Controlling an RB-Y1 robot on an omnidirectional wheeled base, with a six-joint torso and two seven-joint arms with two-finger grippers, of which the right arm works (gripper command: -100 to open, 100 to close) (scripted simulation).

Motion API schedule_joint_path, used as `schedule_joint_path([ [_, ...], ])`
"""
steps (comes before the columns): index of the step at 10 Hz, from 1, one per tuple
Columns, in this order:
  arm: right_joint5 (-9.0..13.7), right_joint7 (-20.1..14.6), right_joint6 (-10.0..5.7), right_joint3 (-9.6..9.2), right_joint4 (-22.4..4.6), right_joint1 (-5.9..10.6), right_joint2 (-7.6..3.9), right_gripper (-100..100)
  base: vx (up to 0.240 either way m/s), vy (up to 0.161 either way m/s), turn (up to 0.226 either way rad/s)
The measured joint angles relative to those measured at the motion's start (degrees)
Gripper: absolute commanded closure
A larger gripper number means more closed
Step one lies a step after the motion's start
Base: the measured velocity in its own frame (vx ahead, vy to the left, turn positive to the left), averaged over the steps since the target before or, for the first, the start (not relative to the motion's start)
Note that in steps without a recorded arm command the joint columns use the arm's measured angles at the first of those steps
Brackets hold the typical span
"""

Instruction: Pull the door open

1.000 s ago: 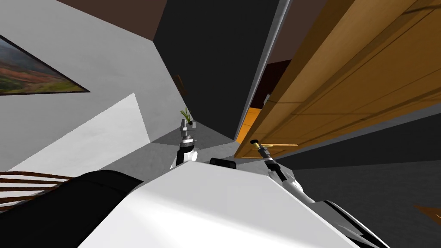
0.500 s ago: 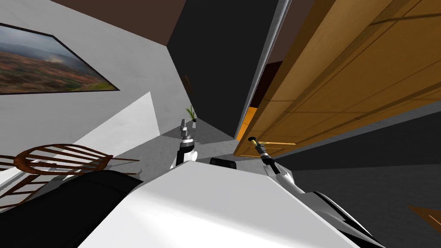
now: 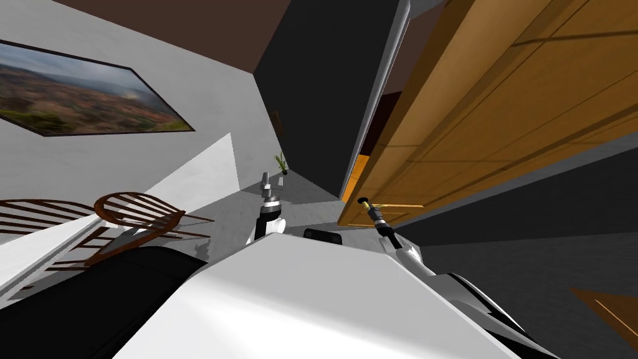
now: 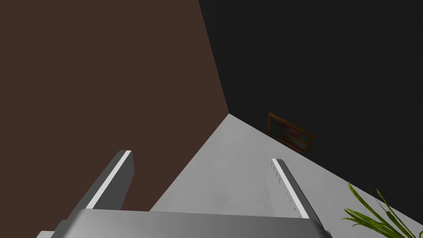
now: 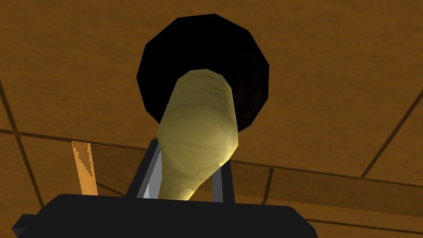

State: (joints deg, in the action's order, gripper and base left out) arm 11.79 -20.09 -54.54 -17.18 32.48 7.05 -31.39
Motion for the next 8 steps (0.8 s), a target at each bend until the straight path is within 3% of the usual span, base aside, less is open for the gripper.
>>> schedule_joint_path([
  [1,0.11,-0.68,-2.16,-0.41,-2.62,0.71,-0.42,100,-0.119,-0.044,0.052],
  [4,0.70,-1.45,-3.01,-1.16,0.82,-2.69,-2.45,100,-0.152,-0.073,0.119],
  [8,0.91,-3.00,-6.83,-2.55,-1.82,-3.19,-3.70,100,-0.136,-0.065,0.128],
])
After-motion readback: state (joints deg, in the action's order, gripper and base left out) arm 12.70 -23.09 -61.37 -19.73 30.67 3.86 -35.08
